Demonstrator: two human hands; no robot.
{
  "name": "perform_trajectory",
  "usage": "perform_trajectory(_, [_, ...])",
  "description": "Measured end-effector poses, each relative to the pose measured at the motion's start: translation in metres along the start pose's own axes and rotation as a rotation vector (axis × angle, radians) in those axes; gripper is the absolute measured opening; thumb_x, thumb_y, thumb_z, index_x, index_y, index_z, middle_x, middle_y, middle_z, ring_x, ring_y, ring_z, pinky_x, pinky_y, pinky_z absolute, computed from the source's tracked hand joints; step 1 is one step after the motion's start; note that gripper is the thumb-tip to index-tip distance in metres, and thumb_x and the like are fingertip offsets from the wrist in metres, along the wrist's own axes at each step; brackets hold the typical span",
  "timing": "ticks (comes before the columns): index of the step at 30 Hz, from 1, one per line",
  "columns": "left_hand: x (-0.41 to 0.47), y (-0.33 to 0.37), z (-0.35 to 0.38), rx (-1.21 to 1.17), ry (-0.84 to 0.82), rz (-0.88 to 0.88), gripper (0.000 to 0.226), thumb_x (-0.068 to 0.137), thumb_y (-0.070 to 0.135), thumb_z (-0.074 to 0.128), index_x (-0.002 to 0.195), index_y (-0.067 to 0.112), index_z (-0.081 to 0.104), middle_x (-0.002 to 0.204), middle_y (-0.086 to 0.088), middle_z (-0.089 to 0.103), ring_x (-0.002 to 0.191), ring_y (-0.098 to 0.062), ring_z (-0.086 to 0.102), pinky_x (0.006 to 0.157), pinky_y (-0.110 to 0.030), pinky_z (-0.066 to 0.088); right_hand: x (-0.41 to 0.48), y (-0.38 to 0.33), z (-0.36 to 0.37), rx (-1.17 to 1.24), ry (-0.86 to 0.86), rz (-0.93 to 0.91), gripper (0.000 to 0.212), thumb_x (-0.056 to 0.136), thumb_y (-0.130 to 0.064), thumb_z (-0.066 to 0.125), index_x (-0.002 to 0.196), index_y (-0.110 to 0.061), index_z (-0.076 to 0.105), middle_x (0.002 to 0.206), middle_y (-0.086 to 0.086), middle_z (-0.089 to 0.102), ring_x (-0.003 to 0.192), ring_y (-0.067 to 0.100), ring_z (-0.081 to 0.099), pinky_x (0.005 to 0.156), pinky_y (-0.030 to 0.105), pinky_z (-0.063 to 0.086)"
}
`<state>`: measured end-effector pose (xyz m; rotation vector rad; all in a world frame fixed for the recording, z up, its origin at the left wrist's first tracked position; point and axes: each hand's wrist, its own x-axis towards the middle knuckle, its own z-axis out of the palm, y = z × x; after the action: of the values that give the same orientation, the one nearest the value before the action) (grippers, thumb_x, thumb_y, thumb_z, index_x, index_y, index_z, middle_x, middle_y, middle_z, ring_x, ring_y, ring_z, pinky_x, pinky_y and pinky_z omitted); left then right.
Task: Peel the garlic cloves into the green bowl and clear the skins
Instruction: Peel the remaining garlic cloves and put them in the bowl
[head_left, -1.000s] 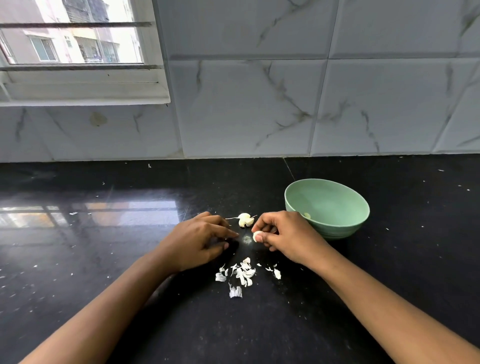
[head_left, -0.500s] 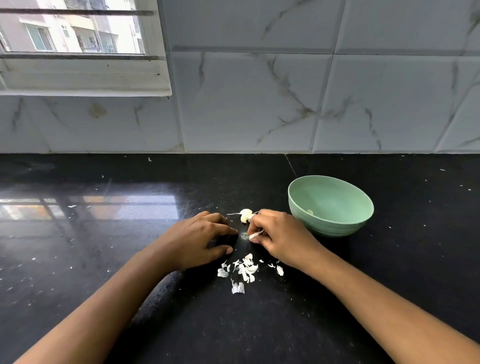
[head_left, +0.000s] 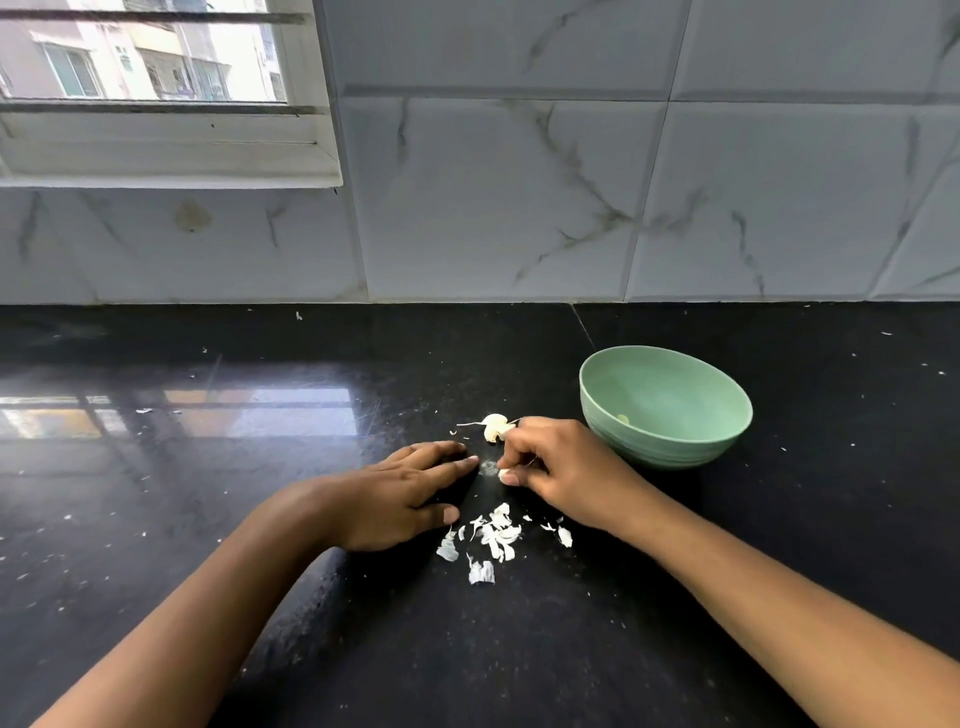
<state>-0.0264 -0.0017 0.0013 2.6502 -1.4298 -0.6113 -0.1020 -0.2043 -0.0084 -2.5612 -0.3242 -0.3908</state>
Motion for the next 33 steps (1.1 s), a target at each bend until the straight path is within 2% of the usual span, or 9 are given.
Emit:
perform_trajectory(5, [0.000, 0.000, 0.000, -0.043, 0.024, 0.008, 0.058, 0.101, 0.040, 0.035, 0.151, 0.035, 0.006, 0.158, 0.017, -0.003, 0.144, -0.002, -0.006, 0.120, -0.032, 0.004, 0.003, 0.000, -0.012, 0.142, 0.210, -0.006, 0.010, 0.076, -0.009, 0.076, 0.075, -0.013, 0.067, 0.072, -0.012, 0.058, 0.069, -0.001, 0.055, 0.062, 0.012, 0.037])
perform_trajectory(9, [-0.001, 0.001, 0.000, -0.043, -0.015, -0.016, 0.059, 0.101, 0.042, 0.032, 0.150, 0.037, 0.000, 0.158, 0.017, -0.010, 0.144, -0.004, -0.012, 0.120, -0.034, 0.000, 0.000, 0.004, 0.001, 0.051, -0.009, 0.031, 0.011, 0.077, -0.011, 0.075, 0.074, -0.012, 0.065, 0.074, -0.009, 0.057, 0.066, 0.002, 0.052, 0.063, 0.020, 0.035])
perform_trajectory(13, [-0.001, 0.004, 0.000, -0.052, -0.027, -0.017, 0.059, 0.102, 0.041, 0.031, 0.150, 0.037, -0.003, 0.157, 0.017, -0.015, 0.143, -0.006, -0.017, 0.119, -0.032, -0.005, 0.002, 0.002, -0.004, 0.063, 0.199, -0.037, 0.011, 0.075, -0.006, 0.075, 0.075, -0.011, 0.065, 0.074, -0.010, 0.057, 0.068, -0.001, 0.053, 0.063, 0.011, 0.036])
perform_trajectory(17, [-0.001, 0.001, 0.001, -0.057, -0.013, -0.017, 0.059, 0.101, 0.042, 0.033, 0.150, 0.038, 0.000, 0.157, 0.017, -0.011, 0.144, -0.005, -0.014, 0.120, -0.037, -0.001, 0.001, 0.001, 0.002, -0.038, 0.029, -0.062, 0.011, 0.077, -0.008, 0.072, 0.075, -0.010, 0.062, 0.076, -0.008, 0.054, 0.070, 0.005, 0.050, 0.064, 0.025, 0.038])
perform_trajectory(20, [0.000, -0.001, 0.001, -0.053, 0.011, -0.001, 0.059, 0.100, 0.043, 0.034, 0.150, 0.039, 0.002, 0.157, 0.018, -0.008, 0.144, -0.004, -0.010, 0.120, -0.036, 0.001, 0.002, 0.000, -0.004, 0.013, 0.193, -0.072, 0.010, 0.077, -0.009, 0.073, 0.076, -0.012, 0.064, 0.074, -0.009, 0.054, 0.067, 0.001, 0.049, 0.062, 0.016, 0.037])
perform_trajectory(24, [0.001, -0.002, 0.001, -0.036, 0.088, 0.003, 0.058, 0.098, 0.044, 0.041, 0.150, 0.038, 0.014, 0.157, 0.016, 0.007, 0.145, -0.006, 0.004, 0.119, -0.034, 0.009, -0.002, 0.003, 0.004, -0.004, 0.038, 0.022, 0.007, 0.079, -0.010, 0.073, 0.079, -0.010, 0.066, 0.077, -0.011, 0.054, 0.071, 0.007, 0.051, 0.065, 0.021, 0.037])
perform_trajectory(28, [0.001, 0.004, -0.002, -0.094, 0.434, 0.050, 0.052, 0.091, 0.041, 0.059, 0.139, 0.038, 0.040, 0.136, 0.021, 0.047, 0.125, 0.004, 0.041, 0.100, -0.015, 0.031, 0.000, -0.002, -0.002, 0.644, 0.152, 0.286, 0.007, 0.078, -0.004, 0.073, 0.084, -0.003, 0.069, 0.076, 0.007, 0.068, 0.062, 0.006, 0.056, 0.062, 0.014, 0.045])
perform_trajectory(30, [0.002, 0.013, -0.004, -0.322, 0.654, 0.125, 0.045, 0.086, 0.029, 0.069, 0.127, 0.038, 0.054, 0.117, 0.023, 0.062, 0.109, 0.011, 0.054, 0.089, -0.008, 0.038, -0.001, -0.007, -0.005, 1.011, 0.117, 0.418, 0.009, 0.080, 0.000, 0.068, 0.089, -0.002, 0.068, 0.073, 0.007, 0.070, 0.060, 0.006, 0.061, 0.059, 0.015, 0.049])
perform_trajectory(33, [0.002, 0.025, -0.003, -0.728, 0.759, 0.161, 0.030, 0.079, 0.015, 0.074, 0.103, 0.032, 0.070, 0.091, 0.015, 0.074, 0.085, -0.001, 0.068, 0.076, -0.017, 0.053, -0.005, -0.017, -0.007, 1.264, 0.016, 0.500, 0.017, 0.073, -0.007, 0.067, 0.091, -0.005, 0.066, 0.072, 0.004, 0.071, 0.062, 0.008, 0.066, 0.061, 0.019, 0.053])
